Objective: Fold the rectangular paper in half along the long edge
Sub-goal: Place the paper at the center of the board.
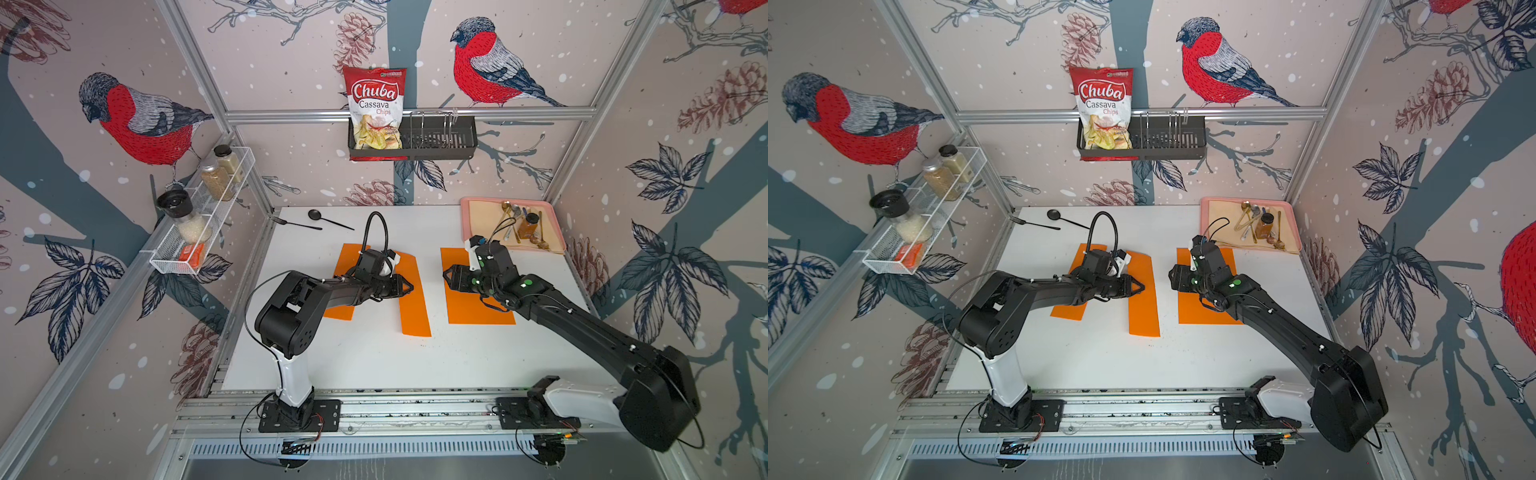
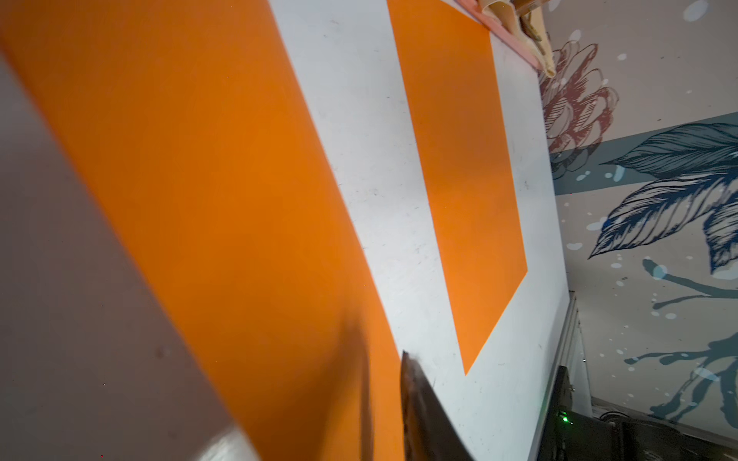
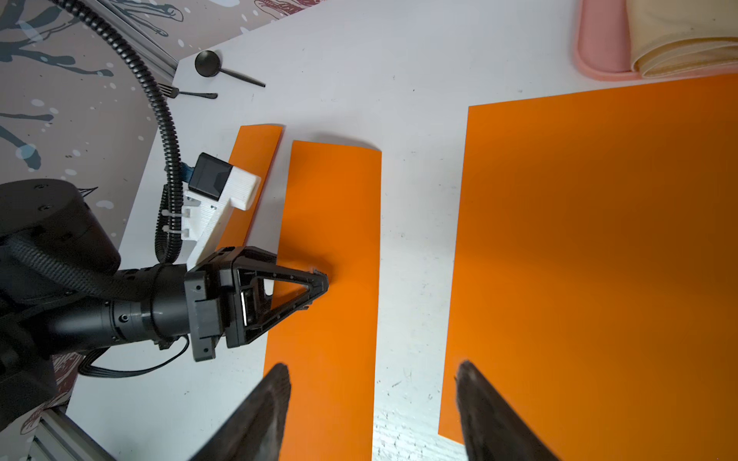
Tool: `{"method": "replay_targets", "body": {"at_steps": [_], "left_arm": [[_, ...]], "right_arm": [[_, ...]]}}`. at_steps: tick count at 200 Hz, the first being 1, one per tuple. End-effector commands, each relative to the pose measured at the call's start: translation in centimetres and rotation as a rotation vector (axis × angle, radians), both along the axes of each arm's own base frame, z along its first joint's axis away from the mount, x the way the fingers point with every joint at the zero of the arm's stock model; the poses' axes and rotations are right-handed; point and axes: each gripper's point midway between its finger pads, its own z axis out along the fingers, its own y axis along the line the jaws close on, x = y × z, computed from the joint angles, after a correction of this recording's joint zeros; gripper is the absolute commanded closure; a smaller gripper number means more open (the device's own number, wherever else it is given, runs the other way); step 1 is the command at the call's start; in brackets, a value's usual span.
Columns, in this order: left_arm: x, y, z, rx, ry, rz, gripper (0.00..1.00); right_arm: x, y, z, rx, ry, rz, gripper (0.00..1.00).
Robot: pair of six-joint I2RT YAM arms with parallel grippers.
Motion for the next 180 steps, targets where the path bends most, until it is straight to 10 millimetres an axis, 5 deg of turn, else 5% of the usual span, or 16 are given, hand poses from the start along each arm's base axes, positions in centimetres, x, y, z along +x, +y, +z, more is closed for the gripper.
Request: {"method": "replay_targets", "body": {"at_steps": [1,78,104,127,152,180], "left_arm": [[0.5,1.5,-1.2,0.109,-0.006,0.030,0.60],[1.8,6.8,-0.9,0.428,0.000,0.207,0.42],[1.1,5.3,1.7,0.360,-0.033,0.206,0.44],[-0.4,1.7,3.5,0.254,-0.058,0.152,0.58],[-1.7,-1.6,3.7,0.143,-0.034,0.118,1.00],[-2.8,-2.1,0.7,0.159,0.046,0.148,1.00]], "right_arm": [[-0.1,0.2,0.3,-0.003,-0.015,0.023,0.32],[-0.2,0.8,-1.8,-0.007,0.040,0.045,0.31],[1.1,-1.7,-1.6,-0.027,0.031,-0.066,0.32],[1.8,-3.2,-1.3,-0.049,0.004,-0.130,0.32],[2.1,-4.6,-0.7,-0.062,-0.012,-0.180,0.33],[2.1,-6.2,-0.4,-0.062,-0.019,-0.218,0.33]]}}
